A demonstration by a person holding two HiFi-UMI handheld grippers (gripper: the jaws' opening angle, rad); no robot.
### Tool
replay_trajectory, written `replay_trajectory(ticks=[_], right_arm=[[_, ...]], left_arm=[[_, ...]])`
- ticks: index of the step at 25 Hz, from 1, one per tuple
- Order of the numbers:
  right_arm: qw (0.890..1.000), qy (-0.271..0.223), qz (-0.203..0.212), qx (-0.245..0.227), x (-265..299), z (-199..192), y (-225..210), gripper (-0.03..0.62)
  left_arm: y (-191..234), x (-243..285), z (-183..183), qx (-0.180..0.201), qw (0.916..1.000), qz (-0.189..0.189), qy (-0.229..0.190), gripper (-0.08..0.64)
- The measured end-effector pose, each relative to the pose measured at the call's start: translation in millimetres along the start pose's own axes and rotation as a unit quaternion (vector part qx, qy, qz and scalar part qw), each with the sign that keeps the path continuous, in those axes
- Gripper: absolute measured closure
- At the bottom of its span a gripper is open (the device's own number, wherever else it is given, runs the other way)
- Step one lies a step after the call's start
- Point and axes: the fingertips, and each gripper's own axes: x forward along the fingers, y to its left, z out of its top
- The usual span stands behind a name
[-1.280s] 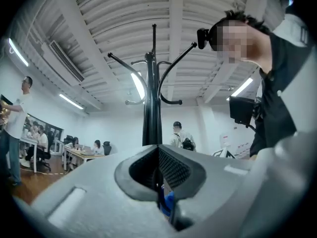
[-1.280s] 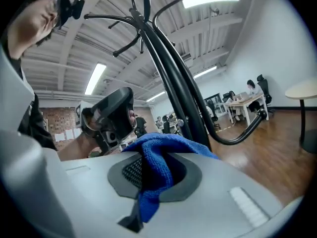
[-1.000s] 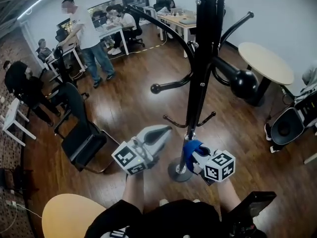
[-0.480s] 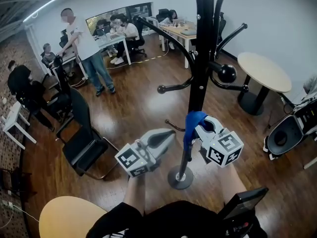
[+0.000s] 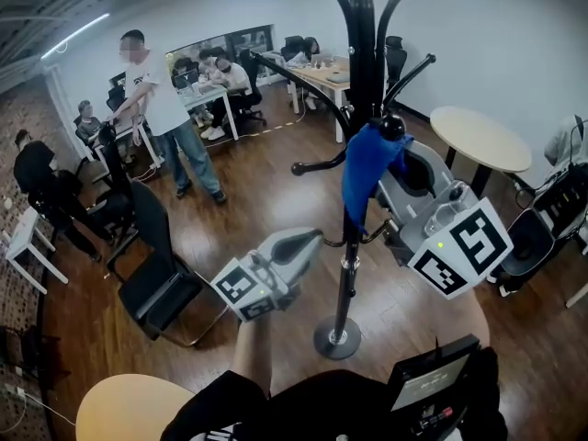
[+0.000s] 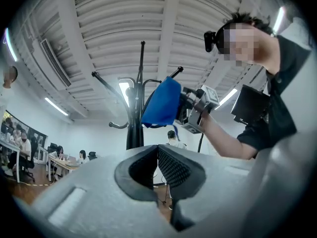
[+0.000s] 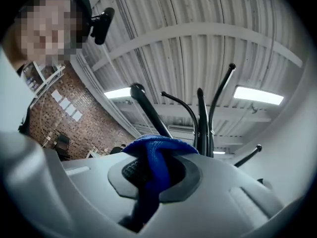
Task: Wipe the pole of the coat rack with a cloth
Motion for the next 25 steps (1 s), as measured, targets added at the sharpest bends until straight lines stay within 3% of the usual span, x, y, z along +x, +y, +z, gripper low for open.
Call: replay_trajectory(ticks=[5, 8, 11, 14, 17, 21, 25], right_arm=[[0.996, -0.061, 0.06, 0.004, -14.1, 55.3, 42.9, 0.571], [0.996, -0.064, 0.057, -0.008, -13.2, 58.0, 43.2, 0.571], [0.998, -0.05, 0.029, -0.001, -6.4, 41.6, 28.4, 0.571], [0.999, -0.001, -0.022, 0.031, 9.6, -6.3, -8.3, 0.571], [0.996, 0.063, -0.038, 0.054, 18.5, -74.4, -33.2, 0.571], [0.99, 0.099, -0.065, 0.08, -1.9, -145.4, -29.1, 0.571], [0.977, 0.158, -0.047, 0.132, -31.4, -232.1, -0.9, 0.571]], left_arm=[[-8.0, 0.4, 11.8, 0.01, 0.9999, -0.009, -0.001, 0.56], [-12.5, -1.5, 14.0, 0.012, 0.9999, -0.009, -0.005, 0.56], [-16.8, -7.3, 12.8, 0.007, 0.9999, -0.007, -0.003, 0.56], [-13.3, -13.3, 12.3, 0.003, 1.0, -0.001, -0.007, 0.56], [-9.6, -10.9, 6.9, -0.005, 1.0, 0.006, -0.002, 0.56], [-5.2, -10.3, -3.3, -0.016, 0.9998, 0.009, 0.006, 0.56], [5.2, -7.2, -11.4, -0.018, 0.9997, 0.011, 0.012, 0.56]])
